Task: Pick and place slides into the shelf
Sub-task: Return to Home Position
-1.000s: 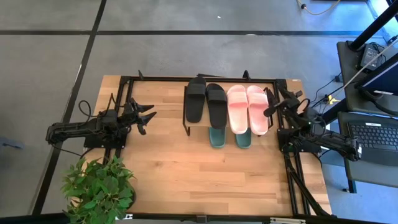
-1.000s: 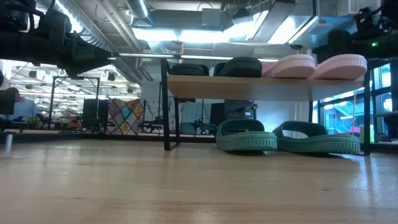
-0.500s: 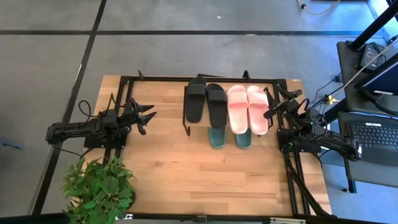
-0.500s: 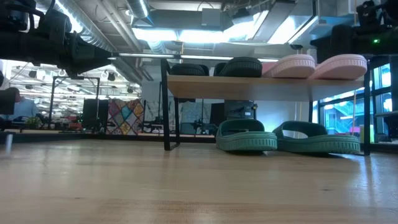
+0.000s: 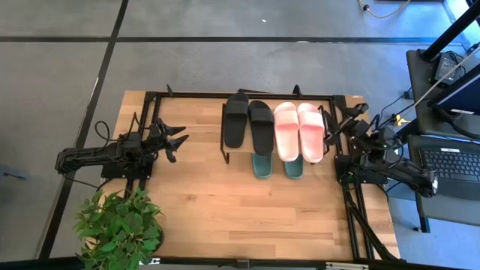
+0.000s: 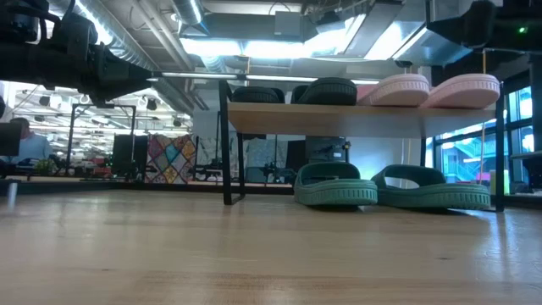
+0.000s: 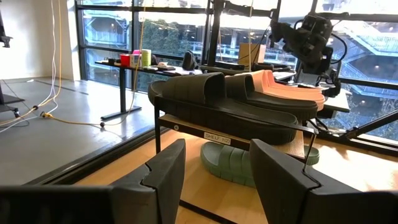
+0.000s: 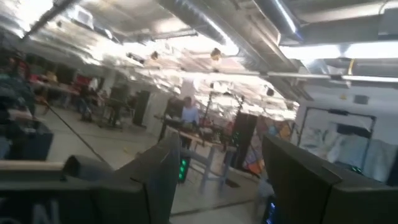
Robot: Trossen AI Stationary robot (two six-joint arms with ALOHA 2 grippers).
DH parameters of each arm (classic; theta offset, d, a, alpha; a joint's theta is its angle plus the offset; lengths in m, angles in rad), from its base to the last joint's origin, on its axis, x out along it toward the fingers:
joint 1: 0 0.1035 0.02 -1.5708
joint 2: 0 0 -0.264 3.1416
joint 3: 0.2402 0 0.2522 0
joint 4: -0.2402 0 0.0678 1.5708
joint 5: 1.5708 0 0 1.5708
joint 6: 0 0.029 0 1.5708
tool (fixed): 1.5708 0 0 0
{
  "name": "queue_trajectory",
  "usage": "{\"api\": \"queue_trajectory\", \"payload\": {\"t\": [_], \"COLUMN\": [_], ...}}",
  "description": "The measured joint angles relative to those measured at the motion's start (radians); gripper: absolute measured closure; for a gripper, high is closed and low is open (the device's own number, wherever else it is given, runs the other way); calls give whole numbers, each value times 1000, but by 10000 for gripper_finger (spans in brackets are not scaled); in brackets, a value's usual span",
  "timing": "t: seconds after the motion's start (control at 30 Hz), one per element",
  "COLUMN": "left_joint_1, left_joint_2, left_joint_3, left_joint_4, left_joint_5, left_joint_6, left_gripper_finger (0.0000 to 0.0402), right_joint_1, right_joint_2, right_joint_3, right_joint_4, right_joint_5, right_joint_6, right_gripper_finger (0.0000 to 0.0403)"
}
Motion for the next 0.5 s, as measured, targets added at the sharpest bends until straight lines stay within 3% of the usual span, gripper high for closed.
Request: {"api": "queue_trajectory", "payload": {"t": [0.5], "left_joint_1": [0], "left_joint_2": [0], "left_joint_3": [0], "left_joint_4": [0], "left_joint_5": [0], "left_joint_6": [0], "left_gripper_finger": [230], "right_joint_1": [-211], "right_joint_2": [18], "right_joint_3": [6], "right_joint_4": [-44], "right_joint_5": [-53], "right_joint_6": [87], "right_gripper_finger": [178]}}
